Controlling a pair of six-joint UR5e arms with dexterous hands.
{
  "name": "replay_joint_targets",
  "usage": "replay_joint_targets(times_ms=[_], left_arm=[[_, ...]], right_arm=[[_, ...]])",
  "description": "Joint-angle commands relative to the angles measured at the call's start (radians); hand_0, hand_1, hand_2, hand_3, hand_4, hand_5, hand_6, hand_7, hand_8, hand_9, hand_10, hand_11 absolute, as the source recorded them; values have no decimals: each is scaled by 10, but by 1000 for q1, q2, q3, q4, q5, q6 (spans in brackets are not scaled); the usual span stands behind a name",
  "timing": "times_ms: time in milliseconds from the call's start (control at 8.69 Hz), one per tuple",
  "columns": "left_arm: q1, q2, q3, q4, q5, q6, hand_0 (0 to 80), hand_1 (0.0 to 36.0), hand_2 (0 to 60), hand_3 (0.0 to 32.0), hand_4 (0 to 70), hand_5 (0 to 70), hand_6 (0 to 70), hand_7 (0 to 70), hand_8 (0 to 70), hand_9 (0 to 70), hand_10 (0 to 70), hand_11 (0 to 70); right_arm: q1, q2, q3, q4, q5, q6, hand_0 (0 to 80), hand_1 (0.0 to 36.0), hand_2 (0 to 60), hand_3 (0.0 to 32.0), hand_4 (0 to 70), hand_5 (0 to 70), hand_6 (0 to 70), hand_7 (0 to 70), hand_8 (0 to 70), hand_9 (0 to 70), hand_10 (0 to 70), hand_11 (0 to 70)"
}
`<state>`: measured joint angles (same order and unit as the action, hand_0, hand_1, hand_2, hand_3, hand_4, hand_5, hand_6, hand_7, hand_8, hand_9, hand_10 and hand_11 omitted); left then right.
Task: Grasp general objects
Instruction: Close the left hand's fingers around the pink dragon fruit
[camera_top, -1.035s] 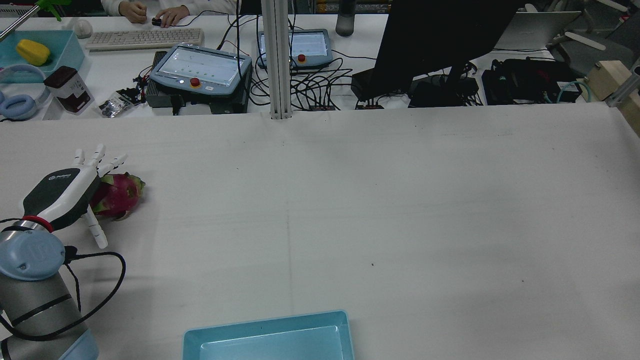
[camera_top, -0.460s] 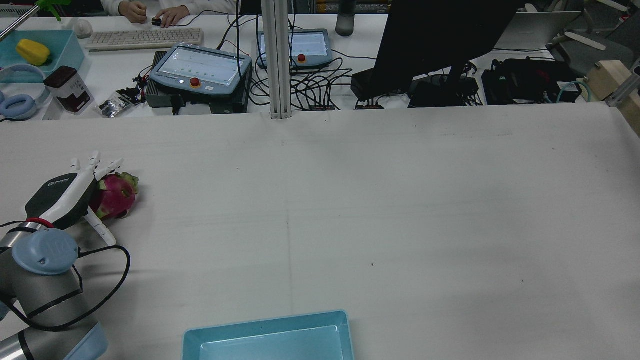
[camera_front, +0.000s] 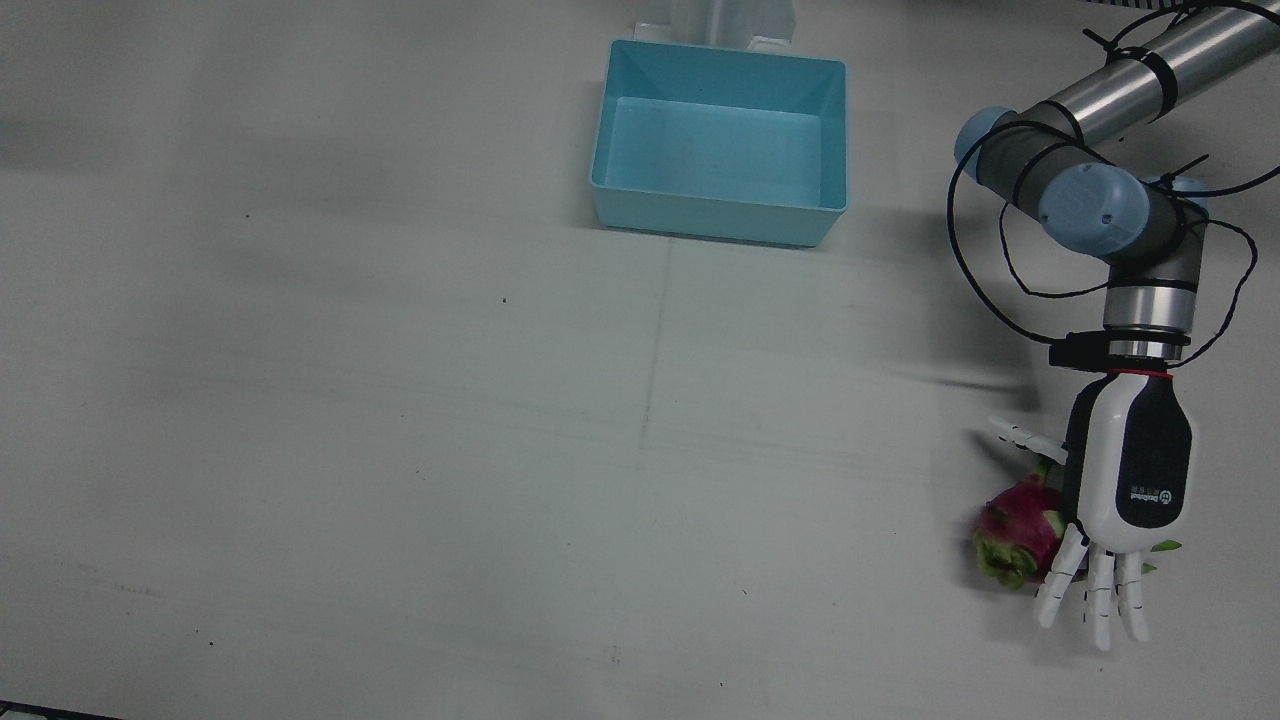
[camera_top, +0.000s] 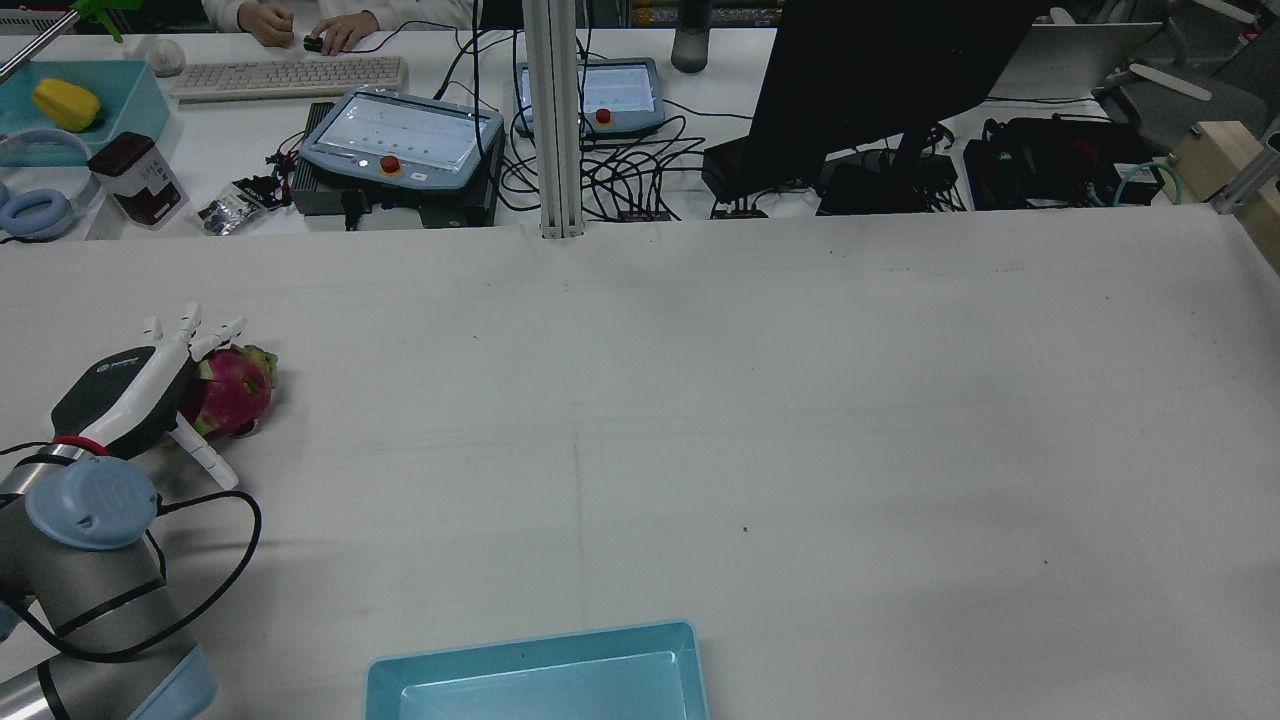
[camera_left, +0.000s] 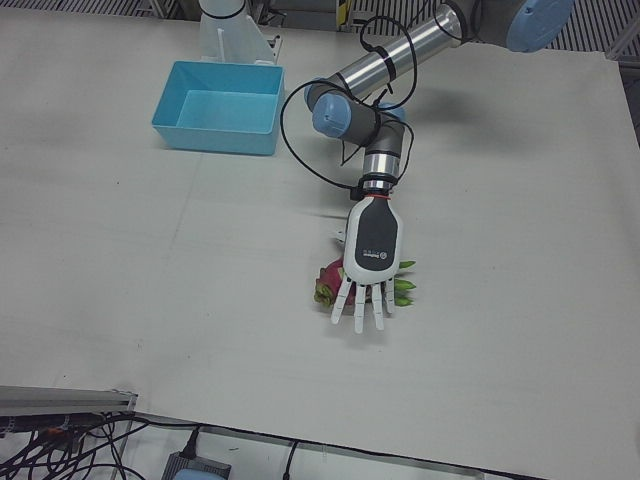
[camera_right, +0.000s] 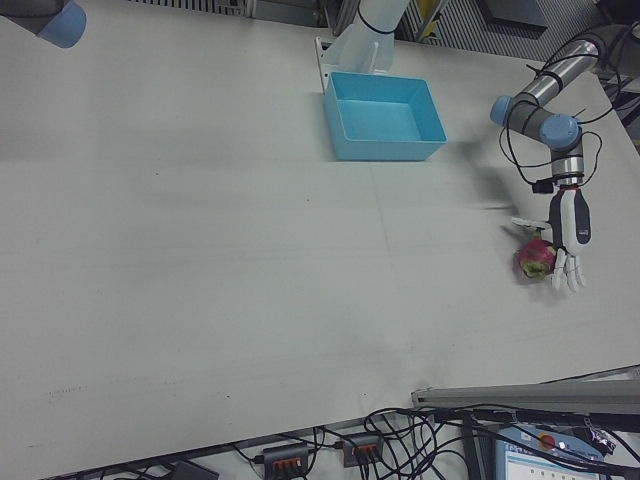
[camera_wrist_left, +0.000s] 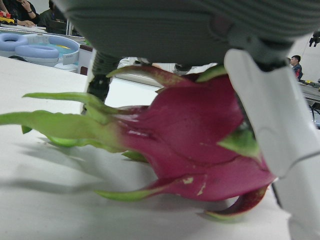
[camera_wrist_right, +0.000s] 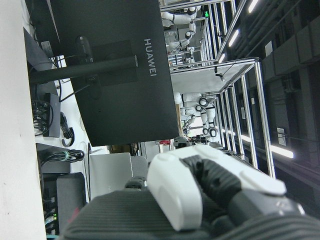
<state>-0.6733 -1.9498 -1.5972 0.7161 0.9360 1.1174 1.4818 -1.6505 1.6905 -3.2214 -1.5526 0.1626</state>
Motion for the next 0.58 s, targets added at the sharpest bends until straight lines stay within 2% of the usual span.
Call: replay_joint_targets(times_ms=[0,115,230,345,460], left_arm=[[0,-3,-1,0,0,-1,468,108,0,190,27,0,0,0,0,0,0,0],[0,-3,-1,0,1,-1,489,144,4,166,35,0,0,0,0,0,0,0],[1,-3,2,0,-2,-7,497,161,40,52,12,250,0,1,0,0,0,16],[1,-3,2,0,-5,-16,505,178,73,0,2,491,11,59,0,0,26,57],[1,-3,2,0,-6,-16,520,203,120,0,1,679,36,101,0,6,53,99]], right_arm=[[0,0,0,0,0,0,0,0,0,0,0,0,0,0,0,0,0,0],[0,0,0,0,-1,0,0,0,0,0,0,0,0,0,0,0,0,0],[0,0,2,0,0,0,0,0,0,0,0,0,0,0,0,0,0,0],[0,0,0,0,0,0,0,0,0,0,0,0,0,0,0,0,0,0],[0,0,0,0,0,-1,0,0,0,0,0,0,0,0,0,0,0,0]])
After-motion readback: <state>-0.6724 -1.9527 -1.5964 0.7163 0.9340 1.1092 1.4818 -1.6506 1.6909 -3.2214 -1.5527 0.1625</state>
